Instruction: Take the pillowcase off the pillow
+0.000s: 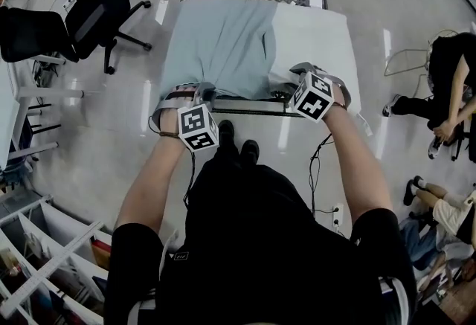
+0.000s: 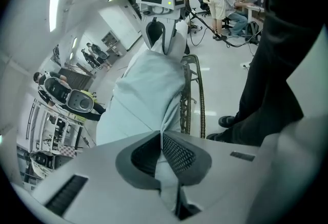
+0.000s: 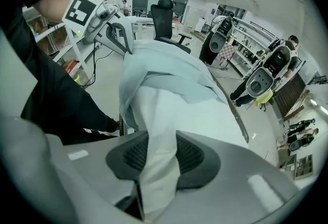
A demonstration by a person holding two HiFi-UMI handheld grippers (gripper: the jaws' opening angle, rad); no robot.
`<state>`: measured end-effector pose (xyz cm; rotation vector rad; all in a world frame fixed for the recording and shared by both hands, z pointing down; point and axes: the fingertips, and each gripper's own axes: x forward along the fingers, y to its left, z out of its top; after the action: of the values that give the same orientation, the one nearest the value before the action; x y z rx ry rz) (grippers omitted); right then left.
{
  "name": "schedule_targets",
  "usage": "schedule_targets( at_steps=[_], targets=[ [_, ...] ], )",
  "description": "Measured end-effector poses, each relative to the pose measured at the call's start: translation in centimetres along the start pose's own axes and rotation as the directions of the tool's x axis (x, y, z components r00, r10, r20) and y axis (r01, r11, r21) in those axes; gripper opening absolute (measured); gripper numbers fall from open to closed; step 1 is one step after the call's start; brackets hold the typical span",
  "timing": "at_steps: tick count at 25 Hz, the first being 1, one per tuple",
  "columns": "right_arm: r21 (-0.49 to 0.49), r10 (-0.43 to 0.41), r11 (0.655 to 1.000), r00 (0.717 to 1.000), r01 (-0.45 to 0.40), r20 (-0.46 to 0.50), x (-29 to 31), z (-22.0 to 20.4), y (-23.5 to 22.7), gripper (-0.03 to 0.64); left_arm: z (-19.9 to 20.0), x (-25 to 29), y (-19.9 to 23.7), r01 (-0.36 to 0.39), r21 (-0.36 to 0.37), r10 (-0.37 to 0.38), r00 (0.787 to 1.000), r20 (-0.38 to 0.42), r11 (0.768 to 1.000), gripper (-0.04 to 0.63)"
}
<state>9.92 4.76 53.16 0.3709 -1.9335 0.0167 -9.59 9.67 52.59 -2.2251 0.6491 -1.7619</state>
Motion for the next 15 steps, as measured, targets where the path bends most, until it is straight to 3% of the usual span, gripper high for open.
schedule_targets(
  at_steps=[5, 8, 10, 12, 15],
  targets=[
    [0.006, 0.014, 1.000, 1.000, -0.014, 0.026, -0.6, 0.0, 0.2, 0.137, -3.6, -1.2, 0.8, -0.028, -0.022, 0.028, 0.999, -0.018, 0.999, 0.014],
    [0.034, 0.017, 0.999, 0.999, -0.018, 0.042, -0.8, 0.2, 0.7, 0.133, -4.2, -1.9, 0.9, -0.068, -0.028, 0.069, 0.997, 0.034, 0.997, 0.015],
    [0.063, 0.012, 0.998, 0.999, -0.015, 0.047, -0.9, 0.3, 0.6, 0.133, -4.1, -2.5, 0.7, -0.141, -0.017, 0.141, 0.988, 0.062, 0.990, 0.087],
    [0.082, 0.005, 0.997, 0.999, -0.009, 0.050, -0.9, 0.5, 0.4, 0.133, -5.1, -3.0, 0.1, -0.200, -0.064, 0.203, 0.978, 0.048, 0.978, 0.198],
    [0.097, -0.006, 0.995, 0.999, 0.001, 0.051, -0.8, 0.4, 0.4, 0.132, -8.2, -2.9, -0.9, -0.237, -0.158, 0.238, 0.971, -0.014, 0.959, 0.239]
  ],
)
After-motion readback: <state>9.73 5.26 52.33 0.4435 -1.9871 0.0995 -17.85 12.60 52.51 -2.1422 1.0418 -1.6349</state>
